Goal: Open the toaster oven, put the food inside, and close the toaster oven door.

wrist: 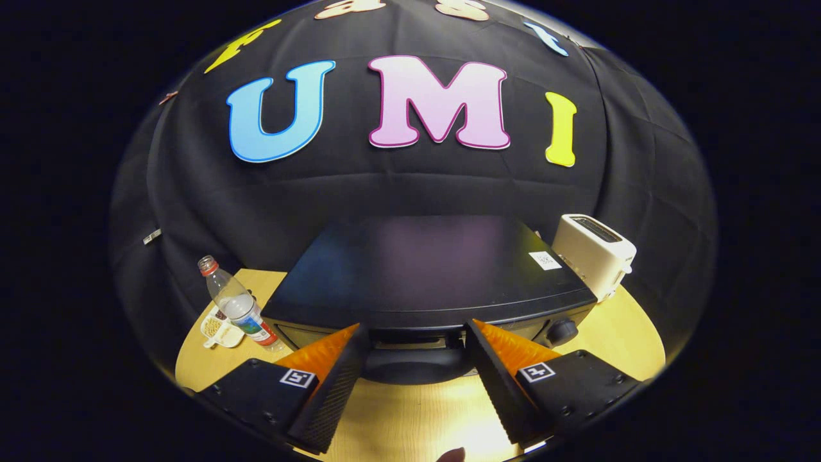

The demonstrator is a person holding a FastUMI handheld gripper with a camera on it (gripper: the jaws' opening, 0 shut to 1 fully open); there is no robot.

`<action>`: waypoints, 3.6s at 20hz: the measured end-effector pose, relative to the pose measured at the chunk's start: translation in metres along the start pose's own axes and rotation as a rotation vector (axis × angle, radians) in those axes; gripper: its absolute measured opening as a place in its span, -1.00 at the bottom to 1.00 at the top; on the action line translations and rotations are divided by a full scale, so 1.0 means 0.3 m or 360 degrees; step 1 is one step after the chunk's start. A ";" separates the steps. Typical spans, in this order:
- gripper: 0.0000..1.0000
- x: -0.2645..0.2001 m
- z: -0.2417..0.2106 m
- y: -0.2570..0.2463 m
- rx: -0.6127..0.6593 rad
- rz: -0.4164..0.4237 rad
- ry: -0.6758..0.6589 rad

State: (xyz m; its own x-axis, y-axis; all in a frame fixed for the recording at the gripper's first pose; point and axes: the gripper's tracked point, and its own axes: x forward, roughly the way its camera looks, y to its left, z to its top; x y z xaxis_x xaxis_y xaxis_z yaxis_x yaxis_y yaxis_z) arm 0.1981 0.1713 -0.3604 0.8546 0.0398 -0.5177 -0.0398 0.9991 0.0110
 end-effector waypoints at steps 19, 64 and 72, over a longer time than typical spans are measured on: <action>0.97 -0.255 -0.446 -0.026 0.0010 -0.0006 0.0270; 0.05 -0.333 -0.840 -1.021 0.0111 0.0165 0.1515; -0.90 -0.346 -0.846 -1.024 0.0260 0.0345 0.1500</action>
State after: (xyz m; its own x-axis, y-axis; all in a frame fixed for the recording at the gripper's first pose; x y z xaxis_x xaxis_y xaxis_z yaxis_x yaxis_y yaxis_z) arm -0.0099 -0.1427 -0.5272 0.0711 0.2680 -0.9608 -0.0145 0.9634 0.2676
